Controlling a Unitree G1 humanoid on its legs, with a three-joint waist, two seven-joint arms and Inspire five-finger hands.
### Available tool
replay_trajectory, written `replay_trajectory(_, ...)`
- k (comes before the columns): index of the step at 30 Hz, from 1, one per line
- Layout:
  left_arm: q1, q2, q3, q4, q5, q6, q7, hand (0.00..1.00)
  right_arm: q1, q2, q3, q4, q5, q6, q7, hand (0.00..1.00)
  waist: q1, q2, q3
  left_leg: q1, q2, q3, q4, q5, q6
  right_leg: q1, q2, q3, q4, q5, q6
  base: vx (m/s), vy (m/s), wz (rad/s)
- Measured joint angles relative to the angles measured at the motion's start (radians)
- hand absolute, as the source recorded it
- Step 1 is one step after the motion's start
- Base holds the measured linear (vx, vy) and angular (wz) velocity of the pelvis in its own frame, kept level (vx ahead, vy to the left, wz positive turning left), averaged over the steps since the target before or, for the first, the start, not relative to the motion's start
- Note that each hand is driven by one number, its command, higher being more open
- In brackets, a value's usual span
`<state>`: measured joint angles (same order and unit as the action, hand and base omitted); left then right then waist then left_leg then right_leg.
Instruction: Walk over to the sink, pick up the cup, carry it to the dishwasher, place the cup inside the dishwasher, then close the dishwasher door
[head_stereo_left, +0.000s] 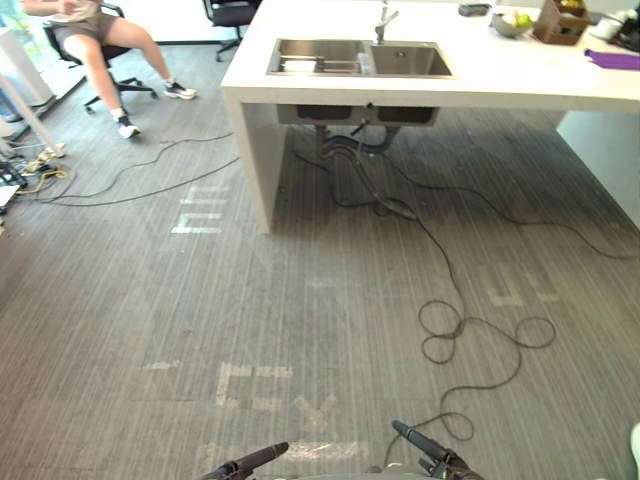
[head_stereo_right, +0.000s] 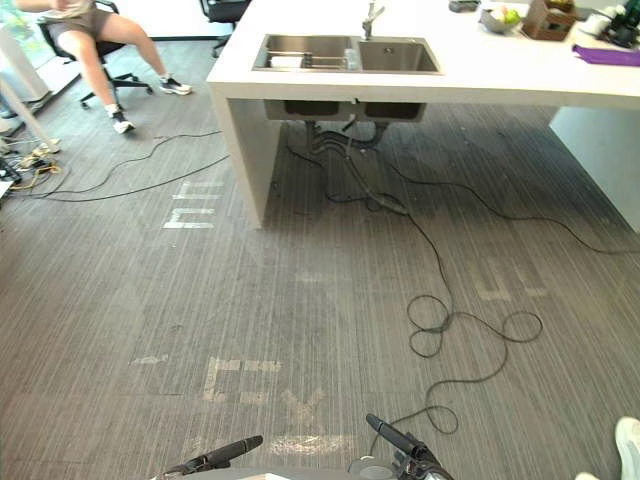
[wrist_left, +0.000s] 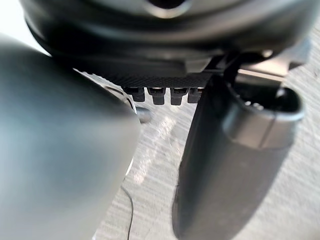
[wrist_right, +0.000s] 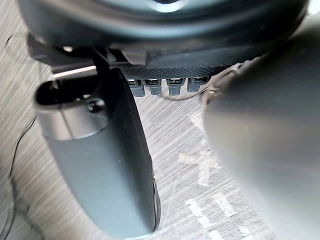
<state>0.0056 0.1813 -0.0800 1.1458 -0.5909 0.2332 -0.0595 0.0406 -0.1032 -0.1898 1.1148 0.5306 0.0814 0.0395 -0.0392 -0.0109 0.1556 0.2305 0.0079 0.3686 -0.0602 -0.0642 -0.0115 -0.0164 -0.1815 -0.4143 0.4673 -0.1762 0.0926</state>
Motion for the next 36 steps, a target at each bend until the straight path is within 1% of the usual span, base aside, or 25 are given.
replay_trajectory(2,-0.01,0.012,-0.031,-0.004,-0.025,-0.028,0.007,1.0,-0.025,-0.008,0.0,0.001,0.01,-0.008,0.0,1.0,0.001,-0.026,0.024,0.036,-0.026,0.005,0.002,-0.007,-0.003,-0.056,-0.09,-0.029,0.204,0.002,-0.003,-0.01,0.046,0.12)
replay_trajectory(3,-0.011,0.013,-0.038,-0.006,-0.05,-0.041,0.016,1.0,-0.028,-0.017,0.0,0.0,0.038,-0.023,-0.001,1.0,0.001,-0.025,0.04,0.063,-0.032,-0.003,0.0,-0.019,0.018,-0.097,-0.136,-0.03,0.32,-0.012,-0.009,0.0,0.02,0.05)
replay_trajectory(6,-0.01,0.017,-0.036,-0.036,-0.06,-0.039,0.016,1.0,-0.028,-0.018,0.004,-0.012,0.094,-0.042,0.003,1.0,0.0,-0.022,0.047,0.079,0.002,-0.006,0.034,-0.055,0.017,-0.145,-0.128,-0.025,0.245,-0.05,0.005,0.06,-0.029,0.0)
replay_trajectory(8,-0.01,0.015,-0.036,-0.117,-0.055,-0.019,0.015,1.0,-0.013,-0.011,0.032,-0.067,0.105,-0.046,0.002,1.0,-0.002,-0.015,0.063,0.086,0.046,-0.01,0.066,-0.075,-0.004,-0.18,-0.077,0.008,0.085,-0.033,0.004,0.16,-0.133,0.09)
replay_trajectory(10,-0.018,0.007,-0.034,-0.186,-0.056,0.0,0.014,1.0,0.004,0.003,0.051,-0.118,0.111,-0.041,0.001,1.0,-0.004,-0.019,0.074,0.096,0.075,-0.02,0.082,-0.09,-0.03,-0.198,-0.029,0.057,-0.099,0.065,0.002,0.25,-0.188,0.19)
replay_trajectory(11,-0.028,0.003,-0.03,-0.216,-0.056,0.017,0.013,1.0,0.013,0.017,0.051,-0.137,0.117,-0.037,-0.002,1.0,-0.004,-0.033,0.081,0.112,0.082,-0.028,0.097,-0.108,-0.057,-0.187,-0.01,0.094,-0.242,0.154,0.009,0.3,-0.24,0.21)
replay_trajectory(12,-0.033,0.005,-0.028,-0.233,-0.057,0.032,0.013,1.0,0.022,0.029,0.05,-0.15,0.117,-0.032,-0.003,1.0,-0.004,-0.054,0.087,0.13,0.076,-0.038,0.106,-0.124,-0.077,-0.162,-0.011,0.117,-0.345,0.19,0.026,0.37,-0.315,0.27)
replay_trajectory(13,-0.038,-0.001,-0.026,-0.239,-0.057,0.044,0.014,1.0,0.032,0.038,0.048,-0.154,0.117,-0.028,-0.002,1.0,-0.005,-0.077,0.094,0.154,0.07,-0.054,0.115,-0.147,-0.104,-0.136,-0.02,0.127,-0.374,0.28,0.03,0.31,-0.272,0.35)
replay_trajectory(15,-0.049,-0.05,-0.029,-0.241,-0.056,0.072,0.012,1.0,0.038,0.024,0.04,-0.159,0.116,-0.026,-0.002,1.0,-0.016,-0.038,0.095,0.163,0.114,-0.06,0.124,-0.169,-0.111,-0.162,-0.002,0.095,-0.284,0.306,0.016,0.31,-0.252,0.25)
replay_trajectory(16,-0.05,-0.071,-0.03,-0.24,-0.054,0.08,0.007,1.0,0.036,0.013,0.04,-0.161,0.116,-0.025,-0.002,1.0,-0.012,-0.005,0.089,0.162,0.142,-0.059,0.132,-0.2,-0.107,-0.181,0.021,0.091,-0.238,0.284,-0.019,0.32,-0.24,-0.05)
replay_trajectory(17,-0.047,-0.079,-0.03,-0.238,-0.049,0.081,0.006,1.0,0.035,0.006,0.039,-0.161,0.117,-0.025,-0.001,1.0,-0.01,0.004,0.088,0.162,0.154,-0.06,0.141,-0.217,-0.105,-0.191,0.034,0.092,-0.212,0.27,-0.04,0.29,-0.238,-0.29)
replay_trajectory(19,-0.031,-0.096,-0.027,-0.205,-0.032,0.074,0.007,1.0,0.042,-0.004,0.038,-0.174,0.14,-0.016,-0.002,1.0,-0.014,0.043,0.073,0.159,0.198,-0.057,0.183,-0.28,-0.059,-0.232,0.07,0.078,-0.109,0.22,-0.114,0.31,-0.238,-0.27)
replay_trajectory(20,-0.028,-0.098,-0.025,-0.181,-0.026,0.067,0.007,1.0,0.052,-0.008,0.039,-0.178,0.15,-0.007,-0.002,1.0,-0.026,0.059,0.061,0.155,0.213,-0.057,0.203,-0.295,-0.011,-0.238,0.084,0.067,-0.086,0.191,-0.125,0.39,-0.219,-0.29)
replay_trajectory(21,-0.028,-0.097,-0.004,-0.163,-0.029,0.061,0.006,1.0,0.048,-0.023,0.037,-0.169,0.154,0.013,-0.005,1.0,-0.017,0.064,0.051,0.075,0.229,-0.034,0.399,-0.249,0.02,-0.249,0.08,0.082,-0.068,0.156,-0.133,0.32,-0.173,-0.28)
replay_trajectory(22,-0.035,-0.097,-0.004,-0.162,-0.029,0.056,0.002,1.0,0.047,-0.03,0.037,-0.165,0.154,0.017,-0.004,1.0,-0.017,0.068,0.049,0.051,0.238,-0.024,0.458,-0.233,0.022,-0.246,0.078,0.082,-0.071,0.156,-0.132,0.32,-0.163,-0.34)
replay_trajectory(23,-0.041,-0.105,-0.004,-0.159,-0.031,0.016,-0.004,1.0,0.044,-0.056,0.04,-0.157,0.151,0.033,-0.001,1.0,-0.019,0.087,0.051,-0.047,0.286,0.0,0.673,-0.134,0.021,-0.212,0.072,0.079,-0.09,0.151,-0.124,0.32,-0.146,0.01)
replay_trajectory(24,-0.041,-0.116,-0.004,-0.159,-0.043,-0.02,-0.004,1.0,0.049,-0.077,0.04,-0.142,0.147,0.051,0.004,1.0,-0.026,0.116,0.06,-0.13,0.347,-0.009,0.869,0.017,0.0,-0.153,0.08,0.068,-0.141,0.132,-0.135,0.35,-0.101,0.12)
replay_trajectory(25,-0.041,-0.122,-0.006,-0.161,-0.051,-0.035,-0.002,1.0,0.047,-0.09,0.043,-0.13,0.138,0.057,0.005,1.0,-0.027,0.132,0.062,-0.178,0.374,-0.026,0.961,0.027,-0.004,-0.121,0.089,0.066,-0.168,0.131,-0.138,0.37,-0.04,0.29)
replay_trajectory(26,-0.053,-0.128,-0.005,-0.167,-0.08,-0.059,0.006,1.0,0.032,-0.105,0.044,-0.093,0.114,0.058,0.003,1.0,-0.023,0.146,0.072,-0.277,0.375,-0.076,1.106,-0.027,-0.016,-0.058,0.094,0.057,-0.205,0.13,-0.146,0.36,0.002,0.23)
replay_trajectory(27,-0.06,-0.129,-0.006,-0.181,-0.103,-0.085,0.01,1.0,0.014,-0.105,0.048,-0.055,0.109,0.054,0.001,1.0,-0.012,0.138,0.078,-0.353,0.329,-0.108,1.141,-0.068,-0.029,0.002,0.093,0.054,-0.243,0.125,-0.145,0.34,-0.007,0.16)
replay_trajectory(29,-0.056,-0.129,-0.007,-0.22,-0.118,-0.123,0.009,1.0,-0.006,-0.092,0.057,-0.022,0.115,0.04,0.005,1.0,0.007,0.124,0.088,-0.419,0.259,-0.113,1.039,-0.094,-0.043,0.077,0.096,0.064,-0.292,0.119,-0.137,0.32,0.0,-0.18)
replay_trajectory(31,-0.047,-0.138,-0.007,-0.247,-0.116,-0.155,0.009,1.0,-0.012,-0.09,0.069,-0.02,0.117,0.027,0.003,1.0,0.019,0.117,0.093,-0.446,0.223,-0.077,0.803,-0.093,-0.044,0.121,0.097,0.084,-0.315,0.107,-0.126,0.32,0.032,-0.37)
replay_trajectory(33,-0.038,-0.148,-0.008,-0.27,-0.113,-0.177,0.026,1.0,-0.011,-0.083,0.059,-0.032,0.117,0.017,0.003,1.0,0.019,0.107,0.102,-0.437,0.192,-0.062,0.417,-0.046,-0.058,0.151,0.091,0.107,-0.325,0.09,-0.107,0.3,0.097,-0.33)
replay_trajectory(34,-0.033,-0.155,-0.008,-0.294,-0.109,-0.193,0.046,1.0,-0.006,-0.073,0.033,-0.034,0.117,0.015,0.003,1.0,0.019,0.101,0.109,-0.426,0.182,-0.058,0.237,0.0,-0.089,0.168,0.082,0.11,-0.326,0.079,-0.087,0.33,0.147,-0.11)
replay_trajectory(36,-0.033,-0.159,-0.012,-0.348,-0.092,-0.202,0.071,1.0,0.031,-0.067,-0.002,-0.034,0.136,0.017,0.007,1.0,0.005,0.095,0.127,-0.418,0.195,0.015,0.19,0.016,-0.11,0.228,0.067,0.082,-0.319,0.039,-0.028,0.34,0.194,0.29)
